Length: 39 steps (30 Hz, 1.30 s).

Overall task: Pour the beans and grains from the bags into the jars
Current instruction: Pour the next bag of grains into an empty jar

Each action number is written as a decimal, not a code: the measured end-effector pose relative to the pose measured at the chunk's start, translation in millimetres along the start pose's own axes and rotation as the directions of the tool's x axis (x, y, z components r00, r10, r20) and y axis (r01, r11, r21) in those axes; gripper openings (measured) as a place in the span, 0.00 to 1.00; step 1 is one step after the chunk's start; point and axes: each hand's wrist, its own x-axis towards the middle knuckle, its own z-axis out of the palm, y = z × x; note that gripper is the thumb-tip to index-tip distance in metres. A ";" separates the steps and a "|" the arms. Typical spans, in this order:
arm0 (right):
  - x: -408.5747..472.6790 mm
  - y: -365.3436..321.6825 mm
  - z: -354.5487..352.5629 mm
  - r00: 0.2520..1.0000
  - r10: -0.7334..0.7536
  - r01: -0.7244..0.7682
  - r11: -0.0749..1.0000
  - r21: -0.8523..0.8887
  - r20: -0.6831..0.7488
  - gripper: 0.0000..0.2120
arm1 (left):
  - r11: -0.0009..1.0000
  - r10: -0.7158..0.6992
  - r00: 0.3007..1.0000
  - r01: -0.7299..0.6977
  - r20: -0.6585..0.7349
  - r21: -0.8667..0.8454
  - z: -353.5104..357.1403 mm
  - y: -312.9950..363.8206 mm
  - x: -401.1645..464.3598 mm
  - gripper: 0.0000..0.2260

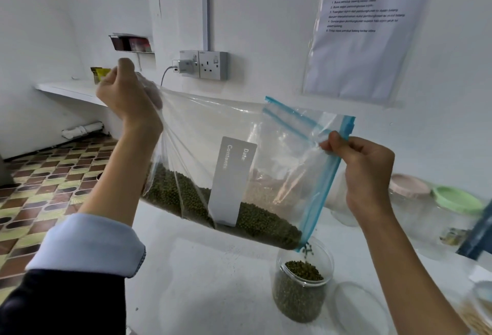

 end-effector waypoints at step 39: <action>-10.5 6.3 11.0 0.996 0.046 -0.047 0.999 -0.018 -0.071 0.06 | 0.995 0.063 0.995 -0.068 0.084 0.066 4.3 -7.0 -5.5 0.24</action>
